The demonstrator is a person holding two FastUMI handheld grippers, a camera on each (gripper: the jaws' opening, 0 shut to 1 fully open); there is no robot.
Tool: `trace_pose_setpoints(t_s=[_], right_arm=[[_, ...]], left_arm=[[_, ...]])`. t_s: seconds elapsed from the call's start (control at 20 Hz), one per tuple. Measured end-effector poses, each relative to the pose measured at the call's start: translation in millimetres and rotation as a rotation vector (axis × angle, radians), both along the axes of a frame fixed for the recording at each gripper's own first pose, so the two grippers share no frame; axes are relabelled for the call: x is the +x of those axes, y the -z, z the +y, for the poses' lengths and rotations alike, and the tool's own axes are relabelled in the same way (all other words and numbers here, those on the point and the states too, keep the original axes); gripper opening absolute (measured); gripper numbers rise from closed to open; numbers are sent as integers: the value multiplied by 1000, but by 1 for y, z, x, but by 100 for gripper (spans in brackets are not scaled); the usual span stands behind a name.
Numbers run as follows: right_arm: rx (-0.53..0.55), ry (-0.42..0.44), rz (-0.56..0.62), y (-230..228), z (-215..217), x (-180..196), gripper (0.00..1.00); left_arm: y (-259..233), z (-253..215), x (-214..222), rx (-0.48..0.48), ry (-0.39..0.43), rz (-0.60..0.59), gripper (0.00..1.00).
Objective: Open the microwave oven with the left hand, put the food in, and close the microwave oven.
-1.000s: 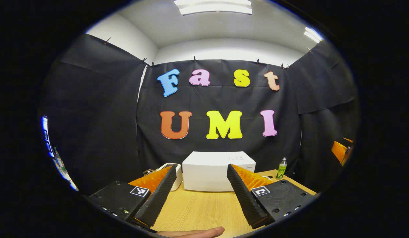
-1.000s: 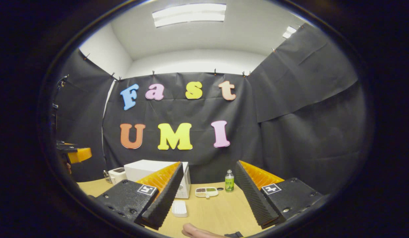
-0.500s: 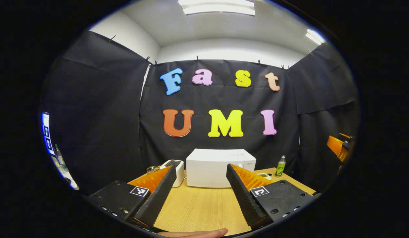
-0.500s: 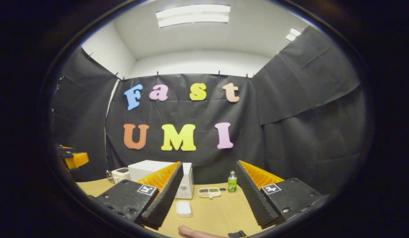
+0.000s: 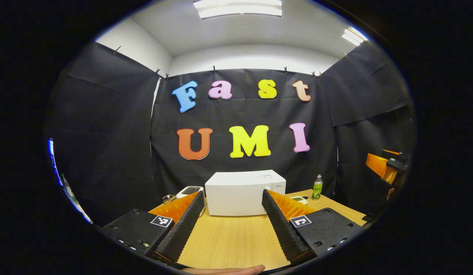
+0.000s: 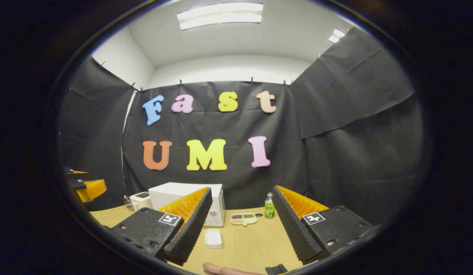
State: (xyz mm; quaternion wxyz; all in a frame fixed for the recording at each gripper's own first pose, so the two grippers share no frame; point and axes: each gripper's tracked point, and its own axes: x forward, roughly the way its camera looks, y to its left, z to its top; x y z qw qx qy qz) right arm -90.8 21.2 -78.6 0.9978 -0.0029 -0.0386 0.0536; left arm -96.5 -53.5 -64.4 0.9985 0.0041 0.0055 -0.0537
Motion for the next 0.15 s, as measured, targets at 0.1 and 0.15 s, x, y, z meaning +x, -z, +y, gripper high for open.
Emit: trace_pose_setpoints(t_s=[0.1, 0.15], right_arm=[[4, 8, 4, 1, -4, 1, 100], [3, 13, 3, 1, -6, 0, 100]], left_arm=[[0, 0, 1, -3, -1, 3, 96], [-1, 1, 1, -4, -1, 3, 96]])
